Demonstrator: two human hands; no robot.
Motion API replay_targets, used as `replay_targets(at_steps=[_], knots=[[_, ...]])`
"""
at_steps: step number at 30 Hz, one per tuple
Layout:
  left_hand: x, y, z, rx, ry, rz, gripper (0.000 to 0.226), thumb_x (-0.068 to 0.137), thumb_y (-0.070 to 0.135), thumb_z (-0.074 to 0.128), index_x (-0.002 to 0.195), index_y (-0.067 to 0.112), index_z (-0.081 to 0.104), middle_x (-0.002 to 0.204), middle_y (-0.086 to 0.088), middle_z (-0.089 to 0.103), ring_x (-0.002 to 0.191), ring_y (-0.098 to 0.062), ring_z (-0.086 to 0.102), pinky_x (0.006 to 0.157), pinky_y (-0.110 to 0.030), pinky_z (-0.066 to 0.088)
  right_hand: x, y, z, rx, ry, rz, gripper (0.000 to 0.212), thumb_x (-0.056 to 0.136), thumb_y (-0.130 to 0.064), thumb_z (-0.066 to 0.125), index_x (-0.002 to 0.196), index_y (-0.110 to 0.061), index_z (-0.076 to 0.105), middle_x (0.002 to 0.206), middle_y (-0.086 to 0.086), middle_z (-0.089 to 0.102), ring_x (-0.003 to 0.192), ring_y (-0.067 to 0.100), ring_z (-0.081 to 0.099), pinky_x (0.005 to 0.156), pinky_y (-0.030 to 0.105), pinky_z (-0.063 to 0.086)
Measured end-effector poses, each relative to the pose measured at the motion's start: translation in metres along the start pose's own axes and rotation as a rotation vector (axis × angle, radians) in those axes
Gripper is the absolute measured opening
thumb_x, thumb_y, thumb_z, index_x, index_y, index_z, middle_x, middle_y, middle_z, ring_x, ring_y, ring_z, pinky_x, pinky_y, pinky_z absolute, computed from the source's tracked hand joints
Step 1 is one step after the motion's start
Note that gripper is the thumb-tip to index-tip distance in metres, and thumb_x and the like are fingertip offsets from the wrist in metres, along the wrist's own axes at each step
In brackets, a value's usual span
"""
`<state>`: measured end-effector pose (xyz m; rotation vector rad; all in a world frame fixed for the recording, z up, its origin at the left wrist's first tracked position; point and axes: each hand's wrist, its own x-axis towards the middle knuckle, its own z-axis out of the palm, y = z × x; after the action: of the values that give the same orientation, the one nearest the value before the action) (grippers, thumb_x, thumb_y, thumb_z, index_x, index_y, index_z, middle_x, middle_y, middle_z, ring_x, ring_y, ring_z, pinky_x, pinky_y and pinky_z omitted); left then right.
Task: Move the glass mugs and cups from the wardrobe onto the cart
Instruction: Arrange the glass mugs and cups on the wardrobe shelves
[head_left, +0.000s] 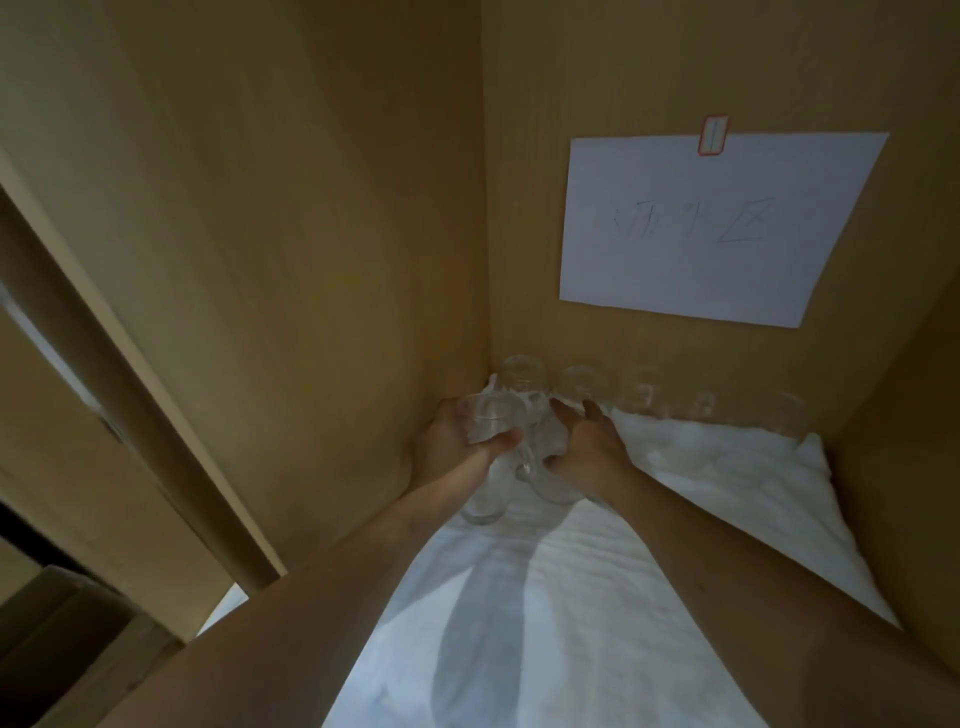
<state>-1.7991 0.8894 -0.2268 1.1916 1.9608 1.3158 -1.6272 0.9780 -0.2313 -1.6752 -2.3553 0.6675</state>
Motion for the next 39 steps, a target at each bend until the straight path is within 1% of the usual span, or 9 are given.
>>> replay_targets(at_steps=[6,11,14,19,23,29,32,36,39], knots=[[-0.003,0.015,-0.008,0.003,-0.018,0.037,0.075,0.055,0.065,0.084,0.118,0.033,0.061,0.102,0.020,0.068,0.089,0.002,0.061,0.067,-0.013,0.042,-0.024,-0.002,-0.005,0.398,0.121,0.132,0.082,0.079,-0.022,0.080,0.152,-0.023,0.040,0.146,0.009,0.050,0.122,0.026,0.055,0.098,0.038,0.052],[-0.004,0.037,-0.005,-0.123,-0.098,0.069,0.071,0.055,0.058,0.089,0.114,0.031,0.061,0.106,0.015,0.069,0.101,-0.011,0.066,0.089,-0.033,0.054,-0.049,-0.008,-0.006,0.827,0.332,0.313,0.039,0.086,-0.027,0.076,0.124,-0.026,0.066,0.119,-0.005,0.061,0.082,0.008,0.063,0.054,0.014,0.047],[-0.014,0.052,-0.003,-0.172,-0.142,0.114,0.067,0.046,0.070,0.083,0.101,0.041,0.058,0.102,0.019,0.067,0.096,-0.005,0.065,0.082,-0.028,0.053,-0.065,-0.012,-0.005,1.183,0.465,0.398,0.010,0.090,-0.027,0.072,0.099,-0.022,0.074,0.109,0.000,0.070,0.089,0.014,0.064,0.075,0.028,0.052],[-0.030,0.076,0.004,-0.236,-0.268,0.230,0.060,0.062,0.056,0.089,0.112,0.033,0.065,0.104,0.012,0.071,0.101,-0.009,0.067,0.091,-0.035,0.055,-0.103,-0.018,0.005,1.790,0.213,0.446,0.046,0.096,-0.044,0.061,0.119,-0.004,0.063,0.115,0.019,0.065,0.105,0.038,0.064,0.088,0.050,0.056],[-0.043,0.087,0.012,-0.143,-0.346,0.306,0.082,0.050,0.078,0.080,0.117,0.033,0.062,0.102,0.017,0.071,0.097,0.001,0.066,0.083,-0.023,0.055,-0.129,-0.016,0.004,2.153,0.104,0.298,0.055,0.092,-0.041,0.068,0.123,0.004,0.060,0.125,0.026,0.056,0.113,0.048,0.062,0.089,0.064,0.053],[-0.045,0.089,0.021,-0.089,-0.445,0.307,0.097,0.045,0.086,0.071,0.125,0.033,0.055,0.116,0.011,0.064,0.111,-0.013,0.062,0.096,-0.039,0.054,-0.152,0.008,-0.019,2.093,0.281,0.296,0.040,0.079,-0.029,0.078,0.107,-0.006,0.061,0.115,0.018,0.056,0.100,0.037,0.061,0.084,0.052,0.058],[-0.040,0.079,0.021,0.045,-0.427,0.343,0.085,0.065,0.074,0.073,0.134,0.027,0.056,0.130,0.003,0.063,0.121,-0.020,0.058,0.102,-0.034,0.048,-0.158,0.030,-0.037,1.940,0.434,0.382,0.028,0.083,-0.030,0.080,0.096,-0.010,0.065,0.102,0.011,0.052,0.094,0.029,0.056,0.082,0.046,0.058],[-0.030,0.063,0.021,0.251,-0.349,0.419,0.061,0.086,0.047,0.075,0.138,0.021,0.058,0.138,-0.004,0.062,0.127,-0.023,0.055,0.088,-0.015,0.033,-0.144,0.045,-0.054,1.331,0.726,0.533,0.048,0.076,-0.033,0.088,0.114,-0.022,0.061,0.119,0.005,0.057,0.092,0.016,0.058,0.077,0.040,0.060],[-0.027,0.058,0.021,0.323,-0.353,0.426,0.060,0.088,0.044,0.073,0.139,0.019,0.057,0.141,-0.005,0.058,0.128,-0.023,0.054,0.086,-0.015,0.030,-0.129,0.056,-0.056,0.571,0.767,0.446,0.073,0.067,-0.040,0.093,0.129,-0.022,0.059,0.135,0.012,0.051,0.110,0.025,0.055,0.097,0.034,0.046]])
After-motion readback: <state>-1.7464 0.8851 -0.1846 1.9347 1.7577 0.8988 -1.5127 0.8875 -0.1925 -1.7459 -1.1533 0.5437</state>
